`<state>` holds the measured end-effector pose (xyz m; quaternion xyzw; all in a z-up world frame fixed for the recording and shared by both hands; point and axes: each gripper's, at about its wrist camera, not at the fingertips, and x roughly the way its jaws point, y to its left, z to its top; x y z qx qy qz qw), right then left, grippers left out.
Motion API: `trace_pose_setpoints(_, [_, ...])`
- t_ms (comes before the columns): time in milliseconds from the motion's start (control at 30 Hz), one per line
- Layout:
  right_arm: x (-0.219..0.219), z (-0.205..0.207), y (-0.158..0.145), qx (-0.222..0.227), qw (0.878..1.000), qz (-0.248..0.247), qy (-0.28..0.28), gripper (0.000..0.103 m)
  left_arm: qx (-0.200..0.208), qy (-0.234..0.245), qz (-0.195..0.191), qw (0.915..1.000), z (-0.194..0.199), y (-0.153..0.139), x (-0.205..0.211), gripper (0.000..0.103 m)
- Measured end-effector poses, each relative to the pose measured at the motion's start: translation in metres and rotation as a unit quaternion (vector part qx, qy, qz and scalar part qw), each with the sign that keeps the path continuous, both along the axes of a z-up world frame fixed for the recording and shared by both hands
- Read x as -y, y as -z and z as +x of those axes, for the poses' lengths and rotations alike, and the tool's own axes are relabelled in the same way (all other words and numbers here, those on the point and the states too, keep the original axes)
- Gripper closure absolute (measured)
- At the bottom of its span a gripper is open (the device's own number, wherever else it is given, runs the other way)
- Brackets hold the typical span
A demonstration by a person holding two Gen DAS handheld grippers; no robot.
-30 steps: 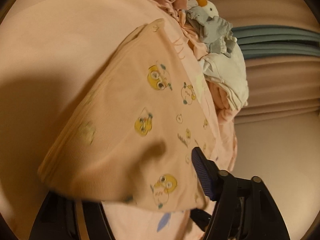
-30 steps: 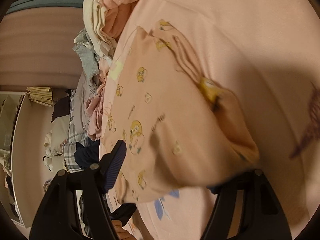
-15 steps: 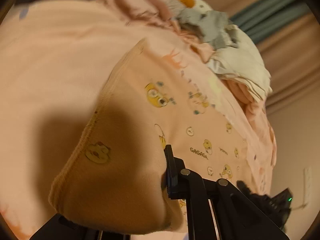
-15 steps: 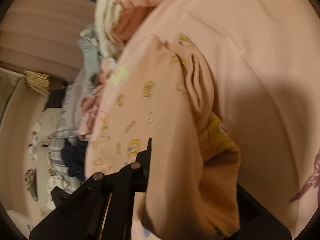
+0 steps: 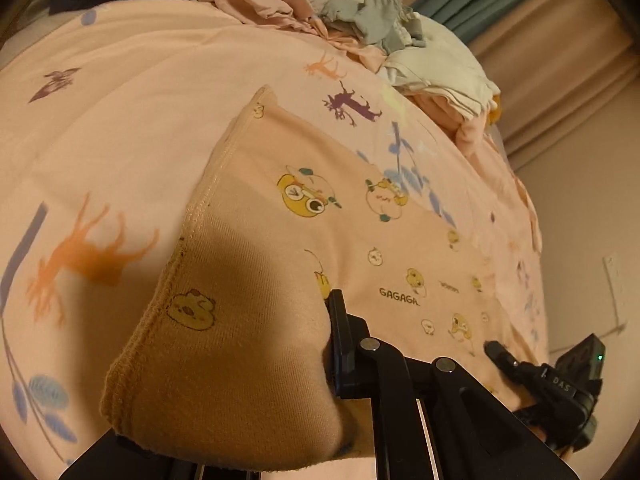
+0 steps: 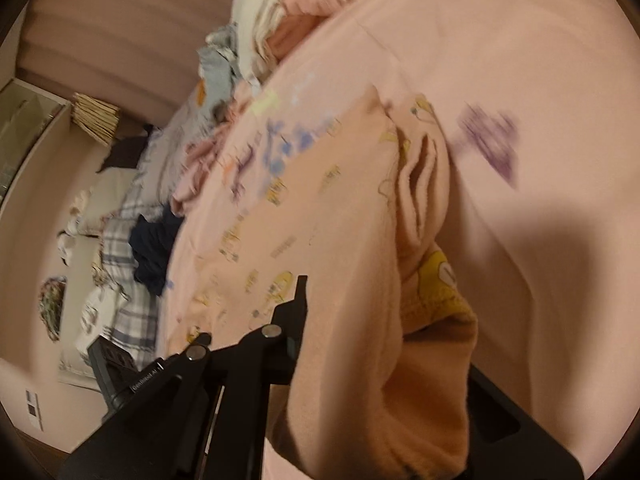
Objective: Fold small clothes
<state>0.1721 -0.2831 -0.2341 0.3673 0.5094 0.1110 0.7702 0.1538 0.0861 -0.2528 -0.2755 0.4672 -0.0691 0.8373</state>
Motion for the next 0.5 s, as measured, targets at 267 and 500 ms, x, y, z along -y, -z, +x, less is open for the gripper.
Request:
trace_pose_setpoints(267, [0.015, -0.022, 0.018, 0.008, 0.999, -0.045, 0.017, 0.095, 0.025, -0.003, 0.027, 0.9993, -0.020, 0.015, -0.005, 0.093])
trace_pose_setpoints(500, [0.031, -0.039, 0.017, -0.002, 0.997, -0.063, 0.039, 0.097, 0.011, -0.023, -0.013, 0.9996, -0.020, 0.020, -0.016, 0.093])
